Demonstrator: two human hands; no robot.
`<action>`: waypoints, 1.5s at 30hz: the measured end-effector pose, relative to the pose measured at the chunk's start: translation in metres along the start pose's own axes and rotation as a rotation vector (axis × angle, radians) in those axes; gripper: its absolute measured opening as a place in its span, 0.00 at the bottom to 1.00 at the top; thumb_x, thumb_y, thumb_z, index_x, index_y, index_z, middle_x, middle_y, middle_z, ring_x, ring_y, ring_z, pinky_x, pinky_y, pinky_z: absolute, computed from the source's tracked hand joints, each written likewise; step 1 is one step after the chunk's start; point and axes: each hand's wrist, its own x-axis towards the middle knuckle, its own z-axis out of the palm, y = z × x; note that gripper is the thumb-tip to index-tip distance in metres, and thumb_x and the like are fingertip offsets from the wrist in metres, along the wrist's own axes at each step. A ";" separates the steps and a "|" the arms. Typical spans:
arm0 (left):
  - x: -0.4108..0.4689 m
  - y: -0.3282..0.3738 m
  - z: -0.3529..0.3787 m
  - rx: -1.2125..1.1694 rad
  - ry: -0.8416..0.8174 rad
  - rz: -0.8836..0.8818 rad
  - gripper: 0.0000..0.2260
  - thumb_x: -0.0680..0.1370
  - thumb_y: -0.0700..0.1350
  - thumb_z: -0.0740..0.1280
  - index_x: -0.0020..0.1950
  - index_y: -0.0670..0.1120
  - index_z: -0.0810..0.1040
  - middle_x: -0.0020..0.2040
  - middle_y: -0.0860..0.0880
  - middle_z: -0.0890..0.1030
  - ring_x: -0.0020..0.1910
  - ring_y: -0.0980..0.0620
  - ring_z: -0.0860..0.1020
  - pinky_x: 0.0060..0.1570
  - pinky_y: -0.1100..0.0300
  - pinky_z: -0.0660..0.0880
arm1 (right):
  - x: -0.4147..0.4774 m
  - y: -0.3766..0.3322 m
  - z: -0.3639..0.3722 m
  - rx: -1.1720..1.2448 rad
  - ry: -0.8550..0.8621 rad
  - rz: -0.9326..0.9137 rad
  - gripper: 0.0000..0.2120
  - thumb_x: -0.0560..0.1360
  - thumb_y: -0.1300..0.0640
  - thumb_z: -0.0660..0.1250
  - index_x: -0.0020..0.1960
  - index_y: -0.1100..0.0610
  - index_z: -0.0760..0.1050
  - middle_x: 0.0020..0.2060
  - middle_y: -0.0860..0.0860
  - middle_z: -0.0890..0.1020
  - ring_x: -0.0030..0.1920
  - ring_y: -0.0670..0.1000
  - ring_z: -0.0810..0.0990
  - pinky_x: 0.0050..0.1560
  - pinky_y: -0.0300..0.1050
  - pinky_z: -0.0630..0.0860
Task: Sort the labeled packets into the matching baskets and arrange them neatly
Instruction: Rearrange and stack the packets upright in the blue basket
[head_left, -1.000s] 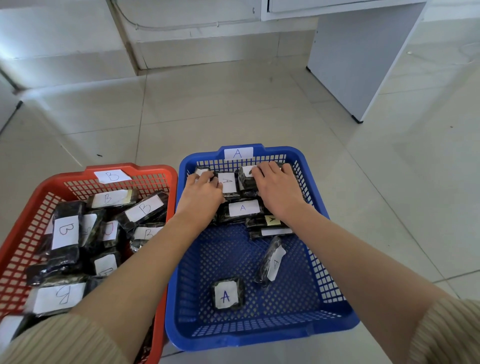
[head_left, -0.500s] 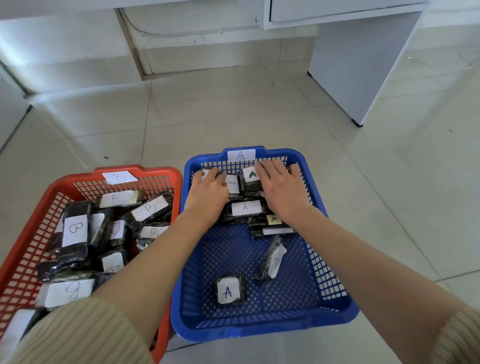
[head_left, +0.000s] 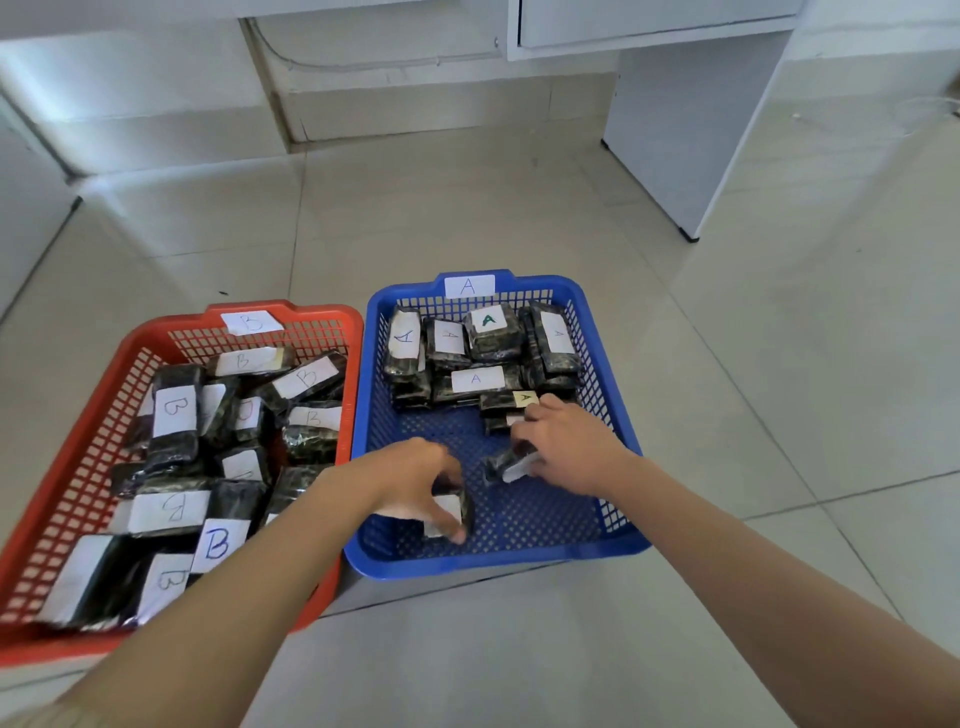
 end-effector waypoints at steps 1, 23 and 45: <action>-0.001 0.001 0.000 0.051 -0.009 0.005 0.23 0.65 0.61 0.74 0.53 0.49 0.77 0.50 0.51 0.76 0.47 0.49 0.74 0.44 0.53 0.74 | -0.001 0.003 -0.001 0.073 0.019 0.033 0.19 0.76 0.51 0.65 0.64 0.55 0.70 0.60 0.53 0.74 0.62 0.54 0.66 0.61 0.49 0.68; 0.064 -0.026 -0.092 0.052 0.792 -0.174 0.25 0.75 0.45 0.62 0.72 0.43 0.64 0.65 0.44 0.72 0.65 0.44 0.67 0.62 0.50 0.66 | 0.026 0.024 -0.016 0.745 0.670 0.481 0.09 0.73 0.52 0.68 0.51 0.55 0.76 0.42 0.45 0.75 0.46 0.45 0.71 0.41 0.32 0.64; 0.045 -0.066 -0.057 0.280 0.764 -0.158 0.20 0.76 0.54 0.66 0.66 0.50 0.74 0.66 0.51 0.72 0.65 0.48 0.69 0.61 0.48 0.63 | 0.050 0.010 -0.010 0.794 0.535 0.271 0.11 0.77 0.60 0.60 0.58 0.53 0.71 0.53 0.47 0.77 0.49 0.47 0.75 0.42 0.38 0.72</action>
